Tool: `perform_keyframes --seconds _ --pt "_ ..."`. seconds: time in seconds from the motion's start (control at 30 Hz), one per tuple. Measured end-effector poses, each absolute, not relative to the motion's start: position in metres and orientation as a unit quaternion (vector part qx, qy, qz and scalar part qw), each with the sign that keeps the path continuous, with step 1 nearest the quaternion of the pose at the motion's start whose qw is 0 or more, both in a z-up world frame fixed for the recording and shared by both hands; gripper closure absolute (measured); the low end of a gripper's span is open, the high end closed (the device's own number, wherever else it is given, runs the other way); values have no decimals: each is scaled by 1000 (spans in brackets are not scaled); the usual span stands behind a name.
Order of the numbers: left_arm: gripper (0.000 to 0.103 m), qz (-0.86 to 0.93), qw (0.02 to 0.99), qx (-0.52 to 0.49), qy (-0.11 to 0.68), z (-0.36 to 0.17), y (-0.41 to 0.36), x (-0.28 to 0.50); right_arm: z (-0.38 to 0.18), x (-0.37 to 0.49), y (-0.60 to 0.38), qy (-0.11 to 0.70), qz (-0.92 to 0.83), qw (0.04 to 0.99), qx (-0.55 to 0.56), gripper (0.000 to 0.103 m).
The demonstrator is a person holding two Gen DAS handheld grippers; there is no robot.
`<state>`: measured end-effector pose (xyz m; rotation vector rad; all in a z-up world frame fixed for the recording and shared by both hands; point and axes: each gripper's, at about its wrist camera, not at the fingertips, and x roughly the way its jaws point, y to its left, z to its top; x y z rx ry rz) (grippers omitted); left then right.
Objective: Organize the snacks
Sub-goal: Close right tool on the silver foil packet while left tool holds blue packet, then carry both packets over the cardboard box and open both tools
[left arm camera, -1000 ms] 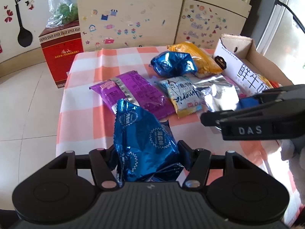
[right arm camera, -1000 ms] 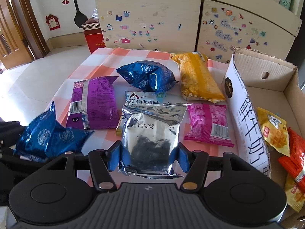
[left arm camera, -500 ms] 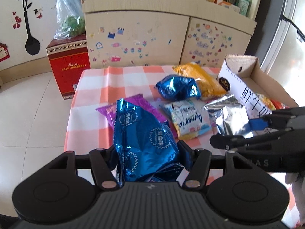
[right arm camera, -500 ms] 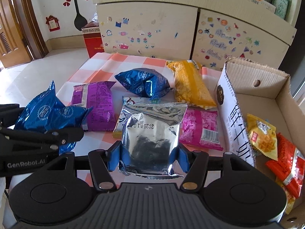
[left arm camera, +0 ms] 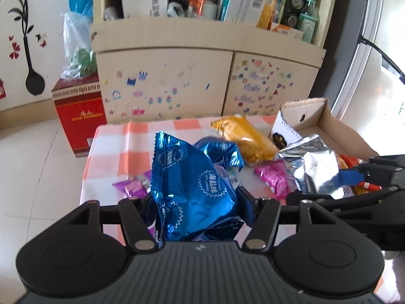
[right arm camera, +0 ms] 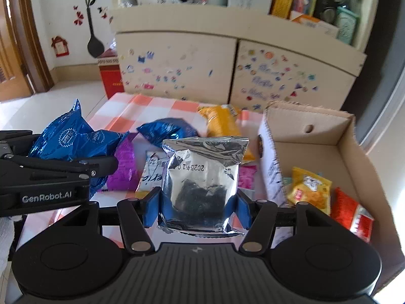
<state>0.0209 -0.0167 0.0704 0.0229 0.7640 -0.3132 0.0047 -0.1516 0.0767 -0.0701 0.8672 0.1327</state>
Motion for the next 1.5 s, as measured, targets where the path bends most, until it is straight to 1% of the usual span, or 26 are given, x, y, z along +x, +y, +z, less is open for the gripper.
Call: perform_keyframes --seconds 0.33,0.5,0.83,1.23,1.5 --pt "42 -182 919 40 347 87 -40 28 117 -25 -198 371 23 928 2 37" --pt "42 -188 920 43 342 90 -52 38 127 -33 -228 350 -15 936 26 37" --pt "42 -220 914 41 337 90 -87 53 134 -38 -262 328 -61 941 61 37" --pt "42 -287 897 27 334 93 -145 63 133 -47 -297 323 -124 932 104 37" --pt "42 -336 880 36 333 88 -184 58 130 -52 -316 328 -155 923 131 37"
